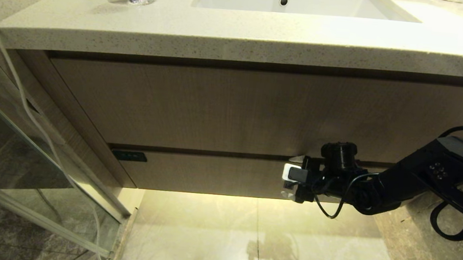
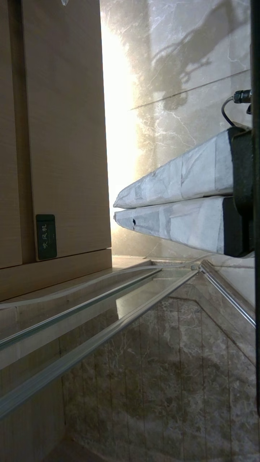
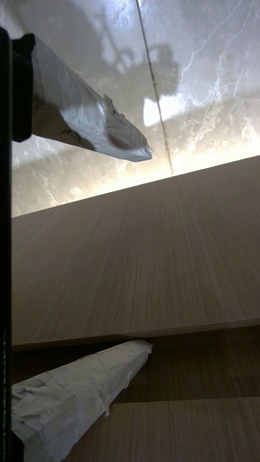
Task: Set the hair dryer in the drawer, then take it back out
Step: Pull open the drawer
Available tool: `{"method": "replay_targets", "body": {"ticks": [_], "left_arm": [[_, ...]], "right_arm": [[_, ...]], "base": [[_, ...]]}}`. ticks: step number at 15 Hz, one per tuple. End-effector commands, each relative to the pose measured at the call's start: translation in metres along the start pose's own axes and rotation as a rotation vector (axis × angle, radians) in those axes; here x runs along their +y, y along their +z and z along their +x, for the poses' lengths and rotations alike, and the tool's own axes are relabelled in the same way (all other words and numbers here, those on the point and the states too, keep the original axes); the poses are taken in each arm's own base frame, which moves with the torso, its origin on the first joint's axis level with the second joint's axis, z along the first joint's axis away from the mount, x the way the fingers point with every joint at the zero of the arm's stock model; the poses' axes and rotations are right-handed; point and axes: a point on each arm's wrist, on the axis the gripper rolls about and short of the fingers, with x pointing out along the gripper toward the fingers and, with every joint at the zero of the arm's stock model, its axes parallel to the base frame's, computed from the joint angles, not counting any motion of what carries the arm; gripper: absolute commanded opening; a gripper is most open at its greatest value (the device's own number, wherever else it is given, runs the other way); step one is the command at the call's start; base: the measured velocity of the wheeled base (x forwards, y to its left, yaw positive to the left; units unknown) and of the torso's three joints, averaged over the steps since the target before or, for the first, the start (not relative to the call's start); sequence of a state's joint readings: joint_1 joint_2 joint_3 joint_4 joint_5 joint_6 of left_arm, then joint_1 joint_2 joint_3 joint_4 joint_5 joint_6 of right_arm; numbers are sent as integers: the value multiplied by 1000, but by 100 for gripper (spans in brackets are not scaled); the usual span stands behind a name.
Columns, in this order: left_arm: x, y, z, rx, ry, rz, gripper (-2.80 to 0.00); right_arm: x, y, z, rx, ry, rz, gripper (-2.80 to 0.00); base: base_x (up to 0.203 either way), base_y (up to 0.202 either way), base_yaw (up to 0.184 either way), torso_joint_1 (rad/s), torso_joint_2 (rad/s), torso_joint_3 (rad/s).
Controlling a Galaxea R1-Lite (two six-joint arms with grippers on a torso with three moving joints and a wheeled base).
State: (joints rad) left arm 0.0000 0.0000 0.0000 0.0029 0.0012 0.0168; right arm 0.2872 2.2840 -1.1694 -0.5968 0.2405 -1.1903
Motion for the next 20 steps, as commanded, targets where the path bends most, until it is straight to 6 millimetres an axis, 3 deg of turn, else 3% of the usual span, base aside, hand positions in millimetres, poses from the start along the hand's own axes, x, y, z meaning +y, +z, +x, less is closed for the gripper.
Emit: {"method": "replay_targets", "body": {"ticks": [1, 9, 14, 20], "left_arm": [[0, 0, 0, 0, 0, 0, -280], [0, 0, 0, 0, 0, 0, -280], [0, 0, 0, 0, 0, 0, -280], [0, 0, 0, 0, 0, 0, -280]], "right_arm": [[5, -3, 5, 2, 17, 6, 0], [13, -9, 13, 16, 44, 18, 0], [25, -12, 8, 60, 170, 53, 0], [22, -9, 1, 74, 195, 59, 0]], "base": [[0, 0, 0, 0, 0, 0], [0, 0, 0, 0, 0, 0], [0, 0, 0, 0, 0, 0], [0, 0, 0, 0, 0, 0]]}}
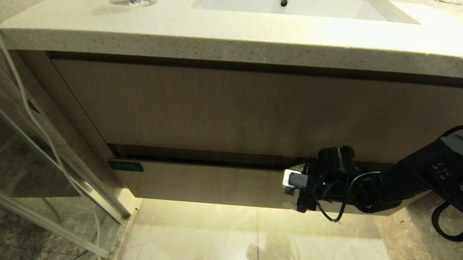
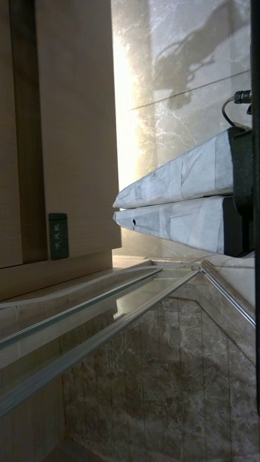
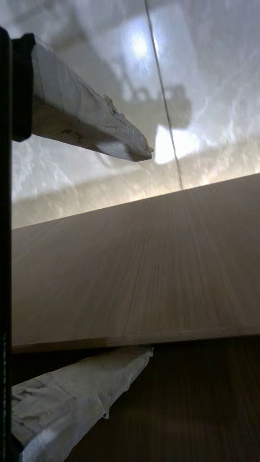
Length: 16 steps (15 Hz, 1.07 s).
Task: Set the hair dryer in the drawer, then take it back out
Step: Pull open the drawer
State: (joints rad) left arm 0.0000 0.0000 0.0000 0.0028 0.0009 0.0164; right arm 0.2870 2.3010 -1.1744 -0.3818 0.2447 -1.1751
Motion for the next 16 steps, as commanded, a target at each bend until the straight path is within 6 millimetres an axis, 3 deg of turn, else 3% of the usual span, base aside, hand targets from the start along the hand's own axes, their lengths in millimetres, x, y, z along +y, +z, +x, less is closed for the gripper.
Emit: {"method": "replay_targets", "body": {"ticks": [1, 9, 16], "left_arm": [[0, 0, 0, 0, 1, 0, -280], [0, 0, 0, 0, 1, 0, -280], [0, 0, 0, 0, 1, 0, -280]], "right_arm": [[-2, 2, -3, -6, -10, -11, 0], [-3, 10, -32, 4, 15, -17, 0], [19, 23, -107, 38, 61, -27, 0]], "base": [[0, 0, 0, 0, 0, 0], [0, 0, 0, 0, 0, 0], [0, 0, 0, 0, 0, 0]]}}
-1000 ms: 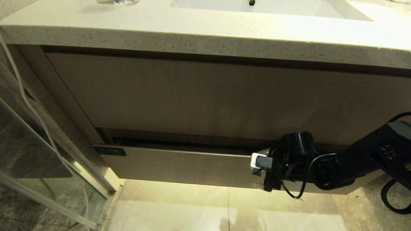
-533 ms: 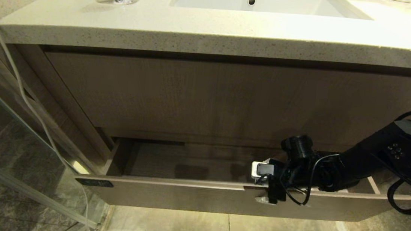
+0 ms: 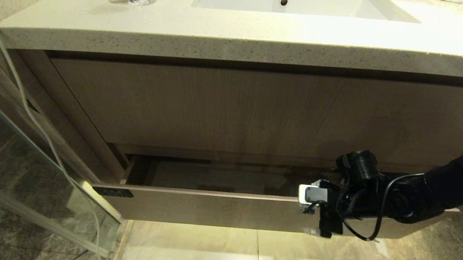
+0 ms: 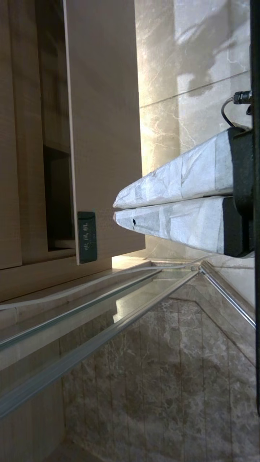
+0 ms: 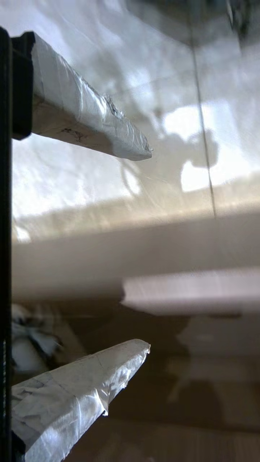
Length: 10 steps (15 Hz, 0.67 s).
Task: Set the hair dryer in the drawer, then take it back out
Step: Pull open the drawer
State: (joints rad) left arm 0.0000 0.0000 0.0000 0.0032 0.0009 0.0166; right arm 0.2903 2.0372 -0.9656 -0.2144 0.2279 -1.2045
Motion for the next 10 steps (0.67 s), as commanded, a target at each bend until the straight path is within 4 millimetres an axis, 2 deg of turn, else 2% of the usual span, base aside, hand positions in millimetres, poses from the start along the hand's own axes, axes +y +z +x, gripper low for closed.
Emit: {"method": "replay_targets", "body": {"ticks": [1, 4, 7, 10], "left_arm": [[0, 0, 0, 0, 1, 0, -280], [0, 0, 0, 0, 1, 0, -280], [0, 0, 0, 0, 1, 0, -280], [0, 0, 0, 0, 1, 0, -280]], "right_arm": [[11, 8, -43, -12, -31, -25, 0], [35, 12, -65, -13, -5, -40, 0], [36, 15, -65, -22, -10, -47, 0], [25, 20, -68, -30, -54, -51, 0]], "base": [[0, 0, 0, 0, 0, 0], [0, 0, 0, 0, 0, 0], [0, 0, 0, 0, 0, 0], [0, 0, 0, 0, 0, 0]]}}
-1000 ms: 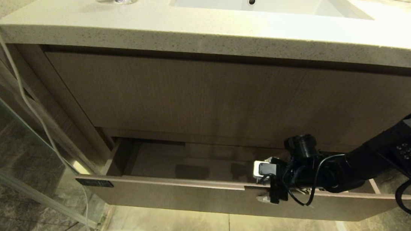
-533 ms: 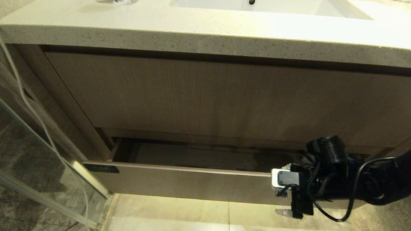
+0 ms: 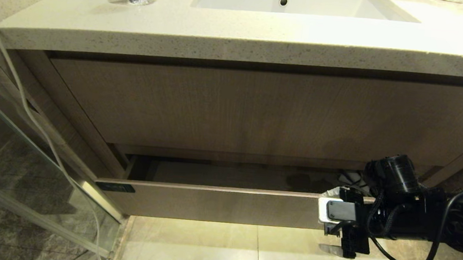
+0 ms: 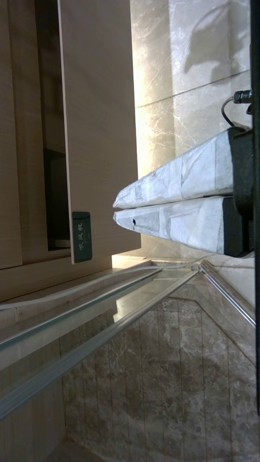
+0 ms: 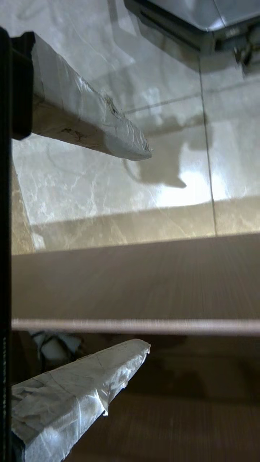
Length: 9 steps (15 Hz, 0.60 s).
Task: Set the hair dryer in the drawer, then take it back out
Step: Pull open the drawer
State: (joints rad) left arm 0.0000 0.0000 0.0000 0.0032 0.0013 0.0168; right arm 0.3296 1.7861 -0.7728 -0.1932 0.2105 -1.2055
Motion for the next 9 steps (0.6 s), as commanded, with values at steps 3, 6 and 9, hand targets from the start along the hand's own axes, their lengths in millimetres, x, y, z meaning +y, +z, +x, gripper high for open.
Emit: {"method": "replay_targets", "body": {"ticks": [3, 6, 9], "left_arm": [[0, 0, 0, 0, 0, 0, -280], [0, 0, 0, 0, 0, 0, -280], [0, 0, 0, 0, 0, 0, -280]], "right_arm": [[-12, 8, -14, -25, -70, -16, -280], [-7, 8, -21, -22, -73, -2, -280], [-7, 7, -26, -6, -87, 29, -280]], "base": [[0, 0, 0, 0, 0, 0], [0, 0, 0, 0, 0, 0], [0, 0, 0, 0, 0, 0]]}}
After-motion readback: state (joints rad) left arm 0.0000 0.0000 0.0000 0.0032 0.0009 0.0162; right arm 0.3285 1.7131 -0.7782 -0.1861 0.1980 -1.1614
